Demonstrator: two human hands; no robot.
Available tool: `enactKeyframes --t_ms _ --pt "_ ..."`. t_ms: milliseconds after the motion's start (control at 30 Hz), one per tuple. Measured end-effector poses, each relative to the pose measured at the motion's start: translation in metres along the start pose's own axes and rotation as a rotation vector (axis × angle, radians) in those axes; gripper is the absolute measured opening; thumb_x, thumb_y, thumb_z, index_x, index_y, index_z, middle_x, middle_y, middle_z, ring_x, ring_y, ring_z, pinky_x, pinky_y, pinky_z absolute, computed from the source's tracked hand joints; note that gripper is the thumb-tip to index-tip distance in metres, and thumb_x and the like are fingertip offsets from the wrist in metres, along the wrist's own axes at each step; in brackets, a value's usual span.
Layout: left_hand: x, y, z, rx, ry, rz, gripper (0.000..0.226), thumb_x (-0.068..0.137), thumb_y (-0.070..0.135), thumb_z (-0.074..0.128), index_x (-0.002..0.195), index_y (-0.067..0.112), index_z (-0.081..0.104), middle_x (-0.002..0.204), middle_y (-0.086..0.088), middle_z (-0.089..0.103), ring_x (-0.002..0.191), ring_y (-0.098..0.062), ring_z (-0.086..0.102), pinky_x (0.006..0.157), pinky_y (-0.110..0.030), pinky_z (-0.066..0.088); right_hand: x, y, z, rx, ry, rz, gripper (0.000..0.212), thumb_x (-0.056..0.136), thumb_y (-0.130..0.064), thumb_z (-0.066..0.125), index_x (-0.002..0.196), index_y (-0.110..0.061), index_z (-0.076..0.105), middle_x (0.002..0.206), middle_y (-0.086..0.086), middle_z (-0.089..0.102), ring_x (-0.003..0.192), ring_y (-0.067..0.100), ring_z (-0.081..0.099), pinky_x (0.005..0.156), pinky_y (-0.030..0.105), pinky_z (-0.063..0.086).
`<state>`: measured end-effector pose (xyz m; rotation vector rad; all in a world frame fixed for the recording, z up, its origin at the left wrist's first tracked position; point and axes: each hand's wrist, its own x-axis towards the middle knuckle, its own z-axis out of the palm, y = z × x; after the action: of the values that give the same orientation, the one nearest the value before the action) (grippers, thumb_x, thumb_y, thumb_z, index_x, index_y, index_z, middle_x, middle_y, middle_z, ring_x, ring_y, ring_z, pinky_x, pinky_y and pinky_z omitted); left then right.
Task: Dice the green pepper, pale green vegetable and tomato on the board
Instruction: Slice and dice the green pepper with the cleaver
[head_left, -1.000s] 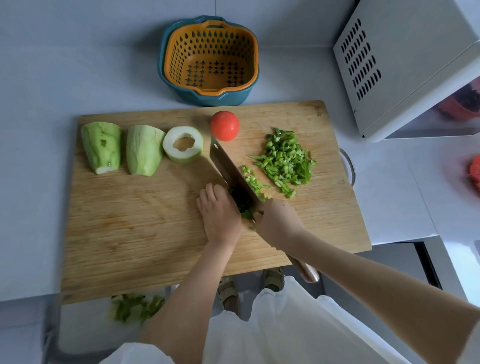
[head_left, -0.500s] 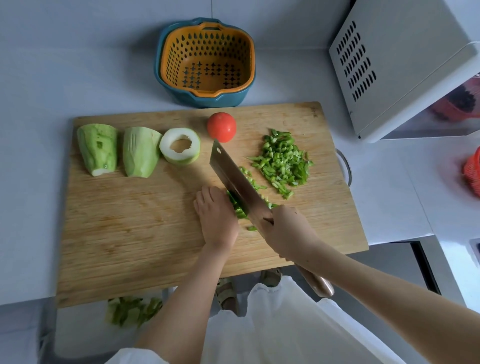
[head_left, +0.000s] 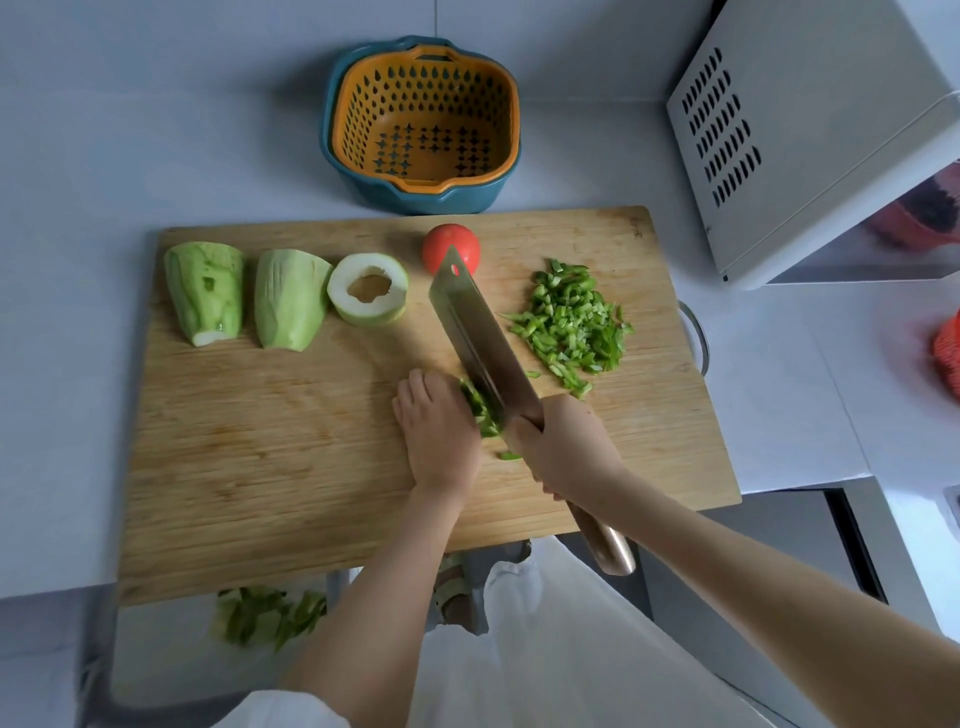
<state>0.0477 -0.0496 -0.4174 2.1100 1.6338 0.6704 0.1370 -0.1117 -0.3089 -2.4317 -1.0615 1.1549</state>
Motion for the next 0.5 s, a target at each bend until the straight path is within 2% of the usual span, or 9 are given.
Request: enactKeyframes --t_ms 67,167,300,400,500 --pt "0.0 -0.002 0.001 0.015 0.014 0.016 0.016 0.087 0.005 0.033 0.082 0.005 0.049 0.085 -0.017 0.053 0.083 -0.035 0.05 0.079 -0.046 0.041 -0.012 0.002 0.0 -0.049 0.008 -0.027 0.028 0.091 -0.014 0.041 0.063 -0.008 0.046 0.058 0.009 0.051 0.051 0.026 0.05 0.049 0.031 0.042" --pt "0.001 -0.004 0.003 0.023 0.038 0.032 0.019 0.089 0.007 0.03 0.081 0.007 0.047 0.082 -0.015 0.052 0.079 -0.033 0.048 0.073 -0.044 0.04 -0.017 0.003 0.002 -0.105 -0.009 -0.012 0.03 0.092 -0.014 0.04 0.062 -0.013 0.039 0.057 0.003 0.045 0.05 0.022 0.048 0.05 0.028 0.042" --pt "-0.001 -0.003 0.003 0.011 0.06 0.035 0.014 0.087 0.004 0.034 0.081 0.008 0.046 0.081 -0.014 0.052 0.078 -0.032 0.048 0.074 -0.044 0.04 -0.015 0.001 0.004 -0.133 -0.031 0.021 0.028 0.088 -0.008 0.042 0.061 -0.011 0.039 0.056 0.003 0.045 0.05 0.021 0.047 0.047 0.025 0.039" --pt "-0.001 -0.002 0.003 0.033 0.069 0.027 0.01 0.083 0.001 0.039 0.081 0.007 0.047 0.082 -0.015 0.053 0.079 -0.033 0.05 0.074 -0.043 0.041 -0.008 -0.003 0.008 -0.185 -0.043 0.002 0.023 0.083 -0.001 0.043 0.062 -0.009 0.042 0.054 0.002 0.041 0.047 0.019 0.039 0.042 0.022 0.03" --pt "-0.001 -0.004 0.006 0.063 0.084 0.031 0.007 0.083 0.001 0.049 0.081 0.008 0.047 0.083 -0.015 0.053 0.079 -0.033 0.051 0.074 -0.042 0.043 0.0 -0.01 0.015 -0.206 -0.048 0.014 0.026 0.087 -0.003 0.045 0.062 -0.01 0.041 0.057 0.002 0.043 0.048 0.017 0.041 0.041 0.022 0.03"
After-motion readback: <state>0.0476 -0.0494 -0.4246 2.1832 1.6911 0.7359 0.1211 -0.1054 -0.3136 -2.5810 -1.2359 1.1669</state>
